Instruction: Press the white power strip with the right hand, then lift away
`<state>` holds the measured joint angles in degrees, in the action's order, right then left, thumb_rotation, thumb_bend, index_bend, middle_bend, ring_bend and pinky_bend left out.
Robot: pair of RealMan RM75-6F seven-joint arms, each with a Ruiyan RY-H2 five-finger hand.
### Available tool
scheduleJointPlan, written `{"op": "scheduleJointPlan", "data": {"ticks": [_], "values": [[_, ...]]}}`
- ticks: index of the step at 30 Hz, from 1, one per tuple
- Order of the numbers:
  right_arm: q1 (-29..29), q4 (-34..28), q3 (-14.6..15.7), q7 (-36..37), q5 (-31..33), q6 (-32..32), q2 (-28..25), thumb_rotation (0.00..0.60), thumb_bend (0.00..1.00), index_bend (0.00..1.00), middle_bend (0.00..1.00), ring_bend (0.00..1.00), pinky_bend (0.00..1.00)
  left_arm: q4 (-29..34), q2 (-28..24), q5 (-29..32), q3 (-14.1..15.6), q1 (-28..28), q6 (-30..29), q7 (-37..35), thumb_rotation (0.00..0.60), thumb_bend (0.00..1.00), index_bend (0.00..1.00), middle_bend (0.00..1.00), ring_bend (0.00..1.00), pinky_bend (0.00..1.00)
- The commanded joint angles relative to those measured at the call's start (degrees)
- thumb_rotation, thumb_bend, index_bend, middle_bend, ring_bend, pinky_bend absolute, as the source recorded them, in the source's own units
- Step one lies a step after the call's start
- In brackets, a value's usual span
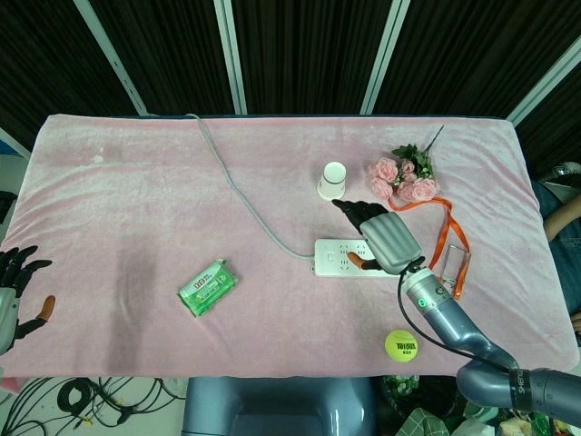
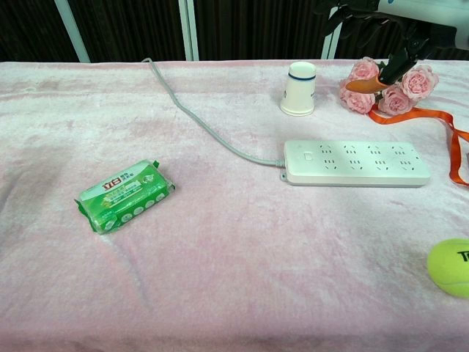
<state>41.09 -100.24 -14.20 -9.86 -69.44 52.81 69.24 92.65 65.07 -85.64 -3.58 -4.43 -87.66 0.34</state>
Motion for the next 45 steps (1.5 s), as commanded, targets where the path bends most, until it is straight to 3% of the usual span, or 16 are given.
{"op": "scheduleJointPlan", "data": {"ticks": [1,18,29,33,35,41,45], "values": [[0.1,-0.1,0.2,0.1,0.1,0.0,-0.1,0.6,0.2,0.09,0.16,0.18,0.23,0.0,0.0,0.0,0.0,0.0,0.0,0.0,0.6,0.38,0.25,0.11,0.04,0.06],[0.6,0.1,1.1,-0.3,0.6,0.3,-0.1,0.6,0.2,0.09,0.16,0.18,0.23,0.0,0.0,-0.1,0.0,0.0,0.0,-0.1,0.6,0.38,0.25,0.11,0.04,0.06],[0.6,-0.3,1.6,-0.7,1.4,0.4,-0.8,0.6,0.2,0.09,0.17,0.21,0.23,0.1,0.0,0.1,-0.1,0.0,0.0,0.0,0.6,0.38,0.25,0.11,0.04,0.06],[0.6,-0.4,1.9,-1.1,1.5,0.4,-1.1,0.6,0.21,0.08,0.22,0.27,0.25,0.2,0.0,0.1,-0.1,0.0,0.1,0.0,0.6,0.38,0.25,0.11,0.05,0.06],[0.5,-0.5,2.1,-1.5,1.4,0.6,-1.3,0.6,0.24,0.08,0.3,0.35,0.3,0.2,0.0,0.1,-0.1,0.0,0.1,0.0,0.6,0.38,0.25,0.11,0.05,0.06],[0.3,-1.3,4.4,-4.8,2.2,-0.9,-3.1,0.6,0.55,0.1,0.7,0.77,0.79,0.2,-0.1,0.2,-0.1,0.1,0.1,-0.1,0.6,0.38,0.25,0.11,0.04,0.06],[1.0,-2.4,6.6,-8.3,4.6,-4.0,-4.7,0.6,0.72,0.13,0.84,0.9,0.92,0.2,0.0,0.2,-0.1,0.0,0.3,0.2,0.6,0.38,0.25,0.11,0.04,0.06]]}}
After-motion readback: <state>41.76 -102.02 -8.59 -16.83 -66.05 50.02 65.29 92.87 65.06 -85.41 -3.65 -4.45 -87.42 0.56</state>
